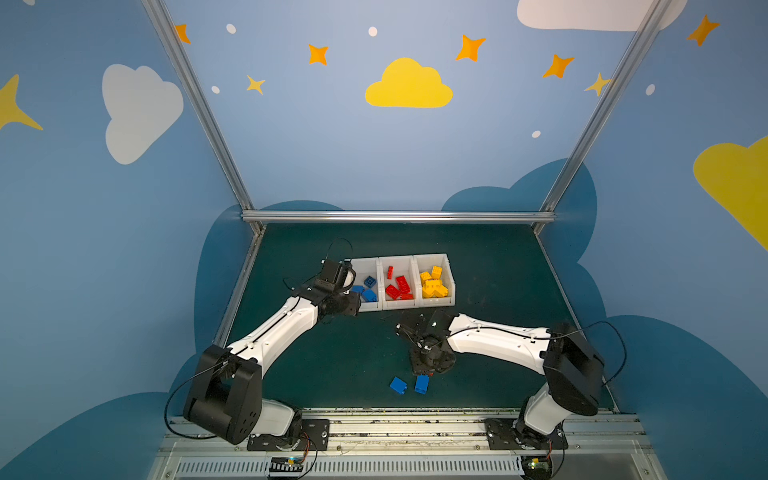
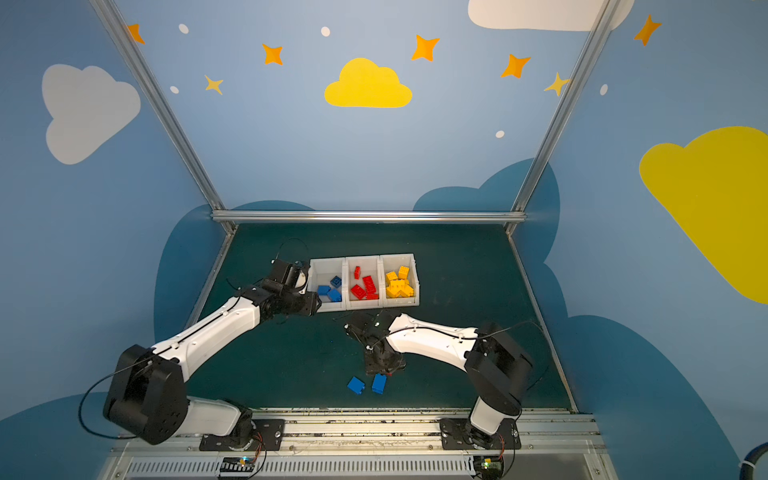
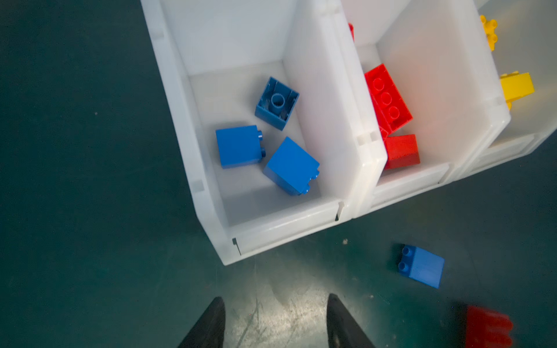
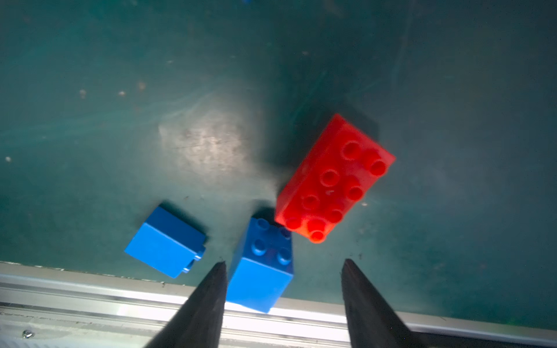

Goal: Sort the legos into containers by color
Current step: 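Draw the left gripper back while the right gripper lowers onto a blue 2x2 brick, then carry the blue 2x2 brick across into the blue compartment and open the right gripper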

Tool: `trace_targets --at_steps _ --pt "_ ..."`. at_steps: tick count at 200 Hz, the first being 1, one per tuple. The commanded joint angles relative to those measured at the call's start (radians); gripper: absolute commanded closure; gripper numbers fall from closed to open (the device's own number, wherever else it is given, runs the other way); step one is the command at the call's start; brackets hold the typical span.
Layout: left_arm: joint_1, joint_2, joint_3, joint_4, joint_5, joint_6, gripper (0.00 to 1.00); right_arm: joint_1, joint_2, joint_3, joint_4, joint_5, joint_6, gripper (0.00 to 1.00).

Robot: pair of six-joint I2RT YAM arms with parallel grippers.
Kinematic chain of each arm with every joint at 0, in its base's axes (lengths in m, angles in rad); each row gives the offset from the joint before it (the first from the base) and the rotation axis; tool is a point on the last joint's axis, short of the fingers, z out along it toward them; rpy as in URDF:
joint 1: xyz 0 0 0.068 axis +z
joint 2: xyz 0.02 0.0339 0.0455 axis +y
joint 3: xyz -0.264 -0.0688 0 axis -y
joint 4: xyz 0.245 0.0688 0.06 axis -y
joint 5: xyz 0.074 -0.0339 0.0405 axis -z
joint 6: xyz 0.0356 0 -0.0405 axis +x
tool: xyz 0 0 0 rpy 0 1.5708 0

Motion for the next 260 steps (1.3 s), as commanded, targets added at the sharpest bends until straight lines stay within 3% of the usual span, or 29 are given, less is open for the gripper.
trace_targets --at_steps 1,81,144,175,215,260 --pt "0.004 -0.037 -0.038 0.028 0.038 -0.034 0.45 0.026 0.035 0.036 -0.055 0.020 0.024 0.38" --pt "0.004 -0.093 -0.109 0.042 0.065 -0.061 0.45 0.052 0.044 -0.060 0.000 -0.033 0.075 0.43" --pt "0.005 -0.098 -0.124 0.046 0.072 -0.072 0.45 0.050 0.034 -0.084 0.021 -0.040 0.077 0.68" --pt "0.004 -0.114 -0.131 0.041 0.068 -0.077 0.45 0.050 0.025 -0.056 0.015 -0.040 0.051 0.73" --pt "0.004 -0.178 -0.160 0.020 0.052 -0.093 0.45 0.009 0.056 0.137 -0.052 -0.003 -0.103 0.73" --pt "0.003 -0.313 -0.228 -0.007 0.056 -0.156 0.45 -0.108 0.225 0.536 -0.131 0.016 -0.343 0.73"
